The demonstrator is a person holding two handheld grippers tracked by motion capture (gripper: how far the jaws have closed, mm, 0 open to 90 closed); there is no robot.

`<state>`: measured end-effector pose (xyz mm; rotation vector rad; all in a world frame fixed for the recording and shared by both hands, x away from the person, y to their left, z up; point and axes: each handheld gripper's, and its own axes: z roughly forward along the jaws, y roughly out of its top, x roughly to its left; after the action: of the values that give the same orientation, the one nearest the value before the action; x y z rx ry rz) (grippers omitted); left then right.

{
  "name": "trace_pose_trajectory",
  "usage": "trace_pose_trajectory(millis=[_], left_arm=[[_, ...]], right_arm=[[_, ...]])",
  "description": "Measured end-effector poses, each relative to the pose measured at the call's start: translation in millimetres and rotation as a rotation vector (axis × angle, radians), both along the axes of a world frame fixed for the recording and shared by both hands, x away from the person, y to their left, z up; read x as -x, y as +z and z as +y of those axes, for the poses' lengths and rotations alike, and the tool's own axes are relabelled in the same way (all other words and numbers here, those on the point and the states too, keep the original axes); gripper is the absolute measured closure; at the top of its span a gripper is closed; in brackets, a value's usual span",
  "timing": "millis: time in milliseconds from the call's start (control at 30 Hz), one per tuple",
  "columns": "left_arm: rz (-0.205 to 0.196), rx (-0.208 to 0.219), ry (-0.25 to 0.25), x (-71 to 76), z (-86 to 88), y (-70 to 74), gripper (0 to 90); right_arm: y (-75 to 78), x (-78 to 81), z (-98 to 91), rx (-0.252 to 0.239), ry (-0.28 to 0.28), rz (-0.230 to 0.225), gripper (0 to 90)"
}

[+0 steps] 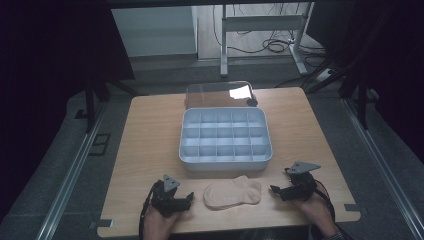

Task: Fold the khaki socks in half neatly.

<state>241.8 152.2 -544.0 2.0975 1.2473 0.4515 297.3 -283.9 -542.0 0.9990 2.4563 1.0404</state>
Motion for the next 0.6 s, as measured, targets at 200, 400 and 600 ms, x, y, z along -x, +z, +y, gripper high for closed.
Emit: trace_pose_trajectory(millis=[200, 400, 600], left_arm=[[-0.001, 0.003, -0.005, -1.7, 0.0, 0.0, 12.5], [-0.001, 0.003, -0.005, -1.8, 0.0, 0.0, 12.4], [-0.002, 0.005, -0.001, -1.2, 0.2, 0.1, 13.1]], right_arm=[[0.0, -0.3, 0.0, -0.001, -0.008, 0.001, 10.1], [0.0, -0.4, 0.0, -0.001, -0.01, 0.0, 10.2], [0.0, -0.5, 0.0, -0.001, -0.01, 0.0, 10.2]])
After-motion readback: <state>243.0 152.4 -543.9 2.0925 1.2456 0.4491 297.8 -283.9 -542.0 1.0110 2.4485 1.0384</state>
